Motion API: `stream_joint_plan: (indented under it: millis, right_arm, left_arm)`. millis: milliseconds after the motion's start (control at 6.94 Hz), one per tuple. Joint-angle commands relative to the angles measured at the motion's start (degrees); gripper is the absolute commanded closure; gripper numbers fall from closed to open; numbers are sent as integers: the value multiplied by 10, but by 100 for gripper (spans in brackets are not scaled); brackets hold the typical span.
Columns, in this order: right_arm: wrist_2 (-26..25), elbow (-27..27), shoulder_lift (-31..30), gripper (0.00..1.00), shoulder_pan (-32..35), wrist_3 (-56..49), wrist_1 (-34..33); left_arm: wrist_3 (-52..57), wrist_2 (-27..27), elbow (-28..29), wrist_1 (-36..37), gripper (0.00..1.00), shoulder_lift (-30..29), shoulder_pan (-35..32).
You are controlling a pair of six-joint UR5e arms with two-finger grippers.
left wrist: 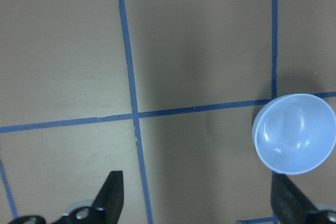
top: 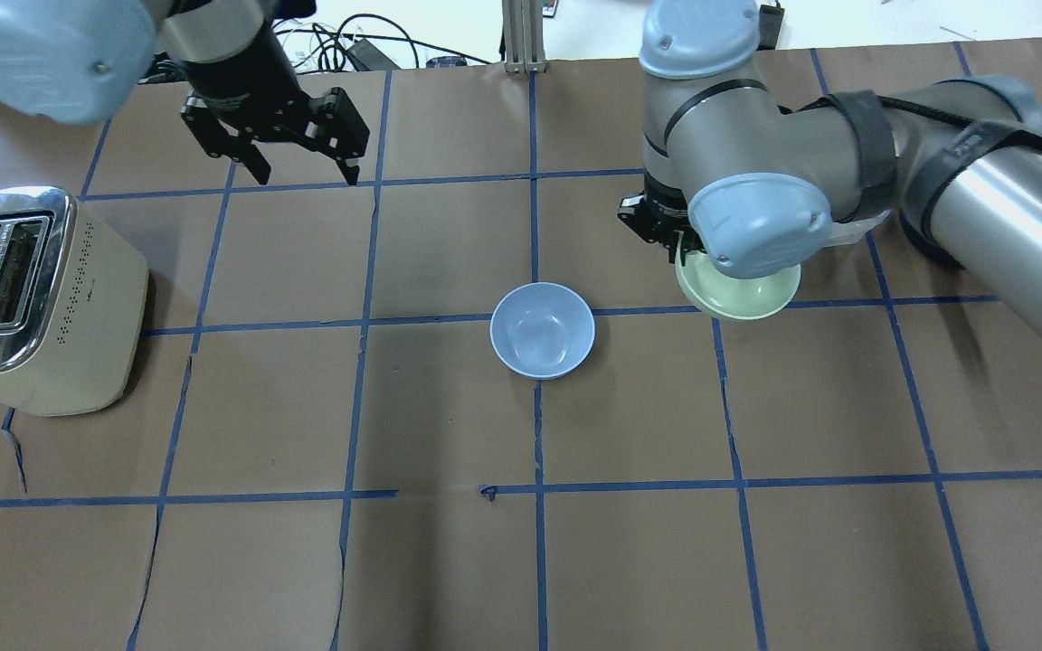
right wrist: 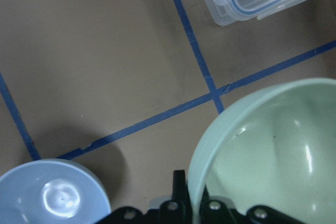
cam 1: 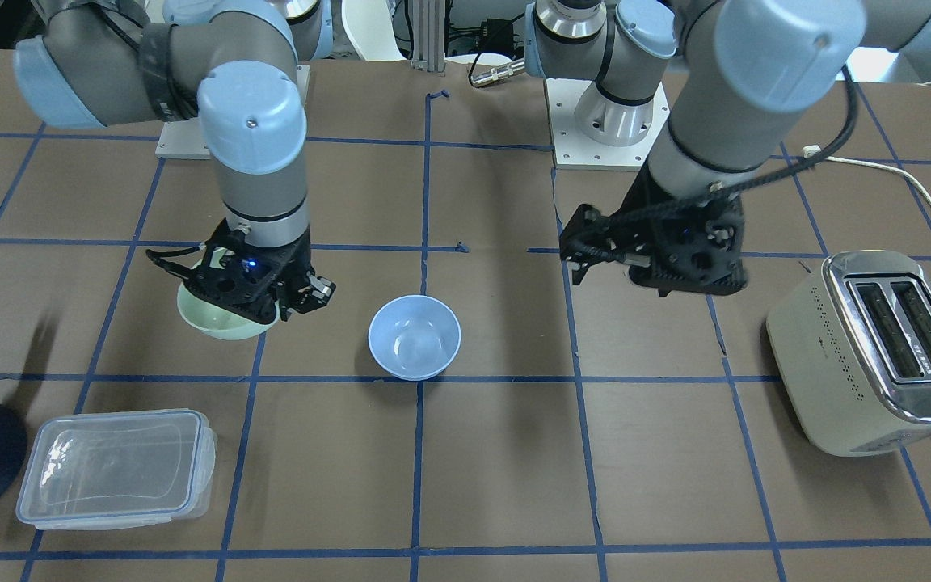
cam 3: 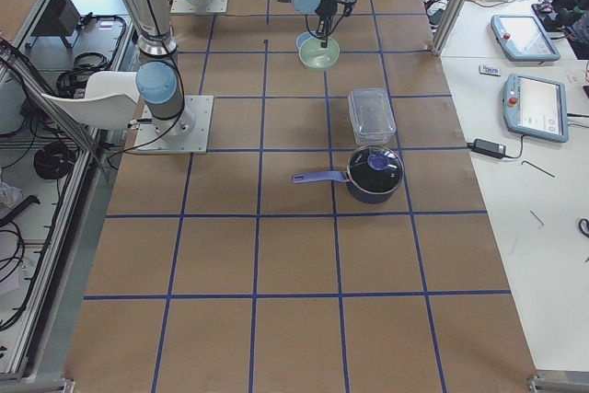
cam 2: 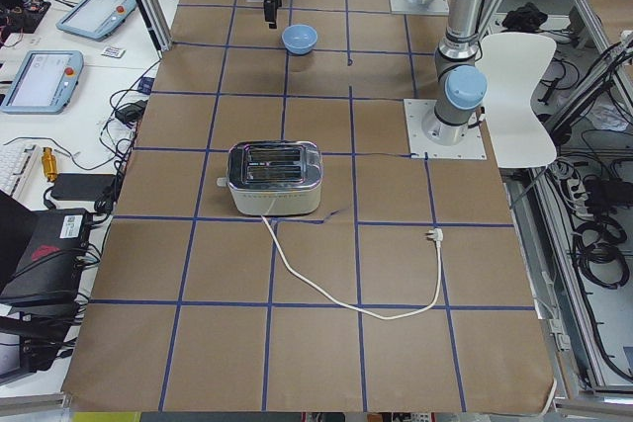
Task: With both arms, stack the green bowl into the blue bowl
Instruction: 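Carry green bowl over blue bowl with right gripper while left gripper withdraws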
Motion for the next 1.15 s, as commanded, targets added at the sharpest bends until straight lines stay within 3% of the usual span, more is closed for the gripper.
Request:
stream_joint_plan:
  millis: [0, 144, 432, 1009]
  right_arm:
    - [-5, -88, 65, 100, 62, 138, 58]
    - [-6, -122, 93, 100, 81, 184, 91]
    - [1, -143, 135, 100, 109, 276, 95]
    - [12, -192, 192, 100, 131, 340, 94]
  left_arm:
    - [12, 8, -27, 5, 0, 56, 25]
    - [5, 8, -48, 19, 0, 69, 20]
    - [-12, 9, -59, 46, 0, 65, 18]
    - [-68, 9, -69, 48, 0, 66, 18]
